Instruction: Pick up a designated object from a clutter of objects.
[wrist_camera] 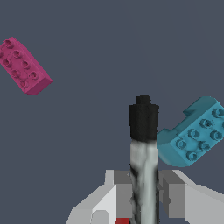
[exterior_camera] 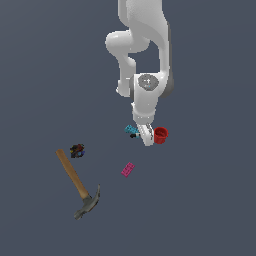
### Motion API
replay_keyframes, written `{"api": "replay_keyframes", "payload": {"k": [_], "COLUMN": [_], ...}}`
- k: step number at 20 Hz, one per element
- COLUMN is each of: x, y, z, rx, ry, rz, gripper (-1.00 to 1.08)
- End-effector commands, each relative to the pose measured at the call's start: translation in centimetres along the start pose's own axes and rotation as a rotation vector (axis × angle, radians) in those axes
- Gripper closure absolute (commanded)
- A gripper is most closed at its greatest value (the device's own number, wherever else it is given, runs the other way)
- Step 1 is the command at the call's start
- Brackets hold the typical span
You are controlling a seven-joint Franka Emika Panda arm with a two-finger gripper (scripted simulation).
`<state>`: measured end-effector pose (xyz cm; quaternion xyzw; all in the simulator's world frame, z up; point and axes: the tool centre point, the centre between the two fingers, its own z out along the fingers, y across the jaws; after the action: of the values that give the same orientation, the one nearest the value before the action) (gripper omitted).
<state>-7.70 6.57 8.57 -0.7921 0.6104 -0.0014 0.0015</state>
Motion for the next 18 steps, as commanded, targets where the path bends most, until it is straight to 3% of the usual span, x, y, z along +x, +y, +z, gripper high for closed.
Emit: {"api": "replay_keyframes", "payload": {"k": [1, 18], "x": [-0.8, -6.7], "y": [0.0, -0.1], "z": [-2.1, -18.0], "rx": [0.0, -0.001], "ry": [0.001, 0.004], "rz": [0.0, 0.0], "gripper": [1.08, 1.08]}}
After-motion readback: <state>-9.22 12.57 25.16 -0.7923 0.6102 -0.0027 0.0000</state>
